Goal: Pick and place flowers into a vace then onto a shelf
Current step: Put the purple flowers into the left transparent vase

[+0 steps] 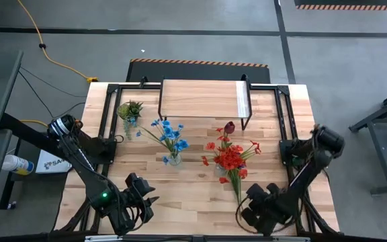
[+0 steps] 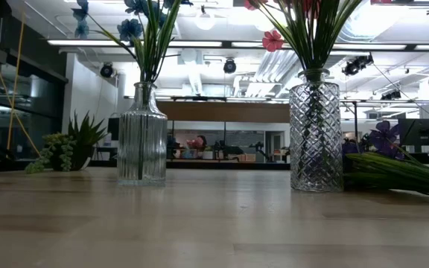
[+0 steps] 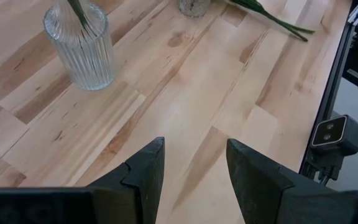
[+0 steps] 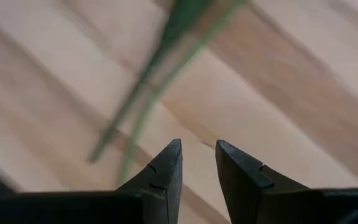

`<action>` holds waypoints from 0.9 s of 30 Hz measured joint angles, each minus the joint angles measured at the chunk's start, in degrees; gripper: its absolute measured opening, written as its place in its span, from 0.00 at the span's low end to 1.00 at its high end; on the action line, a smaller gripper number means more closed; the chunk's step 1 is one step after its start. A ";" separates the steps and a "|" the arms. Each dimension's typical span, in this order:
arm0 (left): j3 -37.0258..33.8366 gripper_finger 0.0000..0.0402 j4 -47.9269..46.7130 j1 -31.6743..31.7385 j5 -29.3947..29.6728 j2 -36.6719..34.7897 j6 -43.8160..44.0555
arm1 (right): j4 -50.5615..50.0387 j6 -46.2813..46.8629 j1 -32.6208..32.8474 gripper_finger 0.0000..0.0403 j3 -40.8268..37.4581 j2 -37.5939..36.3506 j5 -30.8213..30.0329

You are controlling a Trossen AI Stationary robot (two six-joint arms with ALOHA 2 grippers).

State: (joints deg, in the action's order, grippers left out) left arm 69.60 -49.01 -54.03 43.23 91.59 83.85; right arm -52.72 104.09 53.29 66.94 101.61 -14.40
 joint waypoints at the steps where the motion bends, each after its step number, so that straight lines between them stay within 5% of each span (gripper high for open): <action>1: 0.00 0.51 0.01 0.01 0.18 0.00 0.00 | 3.82 -0.36 -0.47 0.22 -3.02 -1.87 -0.21; 9: 0.00 0.51 0.34 0.01 0.30 0.00 0.42 | 20.88 -2.91 -3.74 0.23 -16.76 -12.15 2.25; 27: 0.00 0.51 -0.02 0.01 1.45 0.00 0.43 | 28.33 -7.81 -5.26 0.23 -17.53 -15.15 -1.87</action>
State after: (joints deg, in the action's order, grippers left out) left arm 69.60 -49.03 -54.02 44.69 91.59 84.29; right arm -24.39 96.28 48.04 49.41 86.46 -16.27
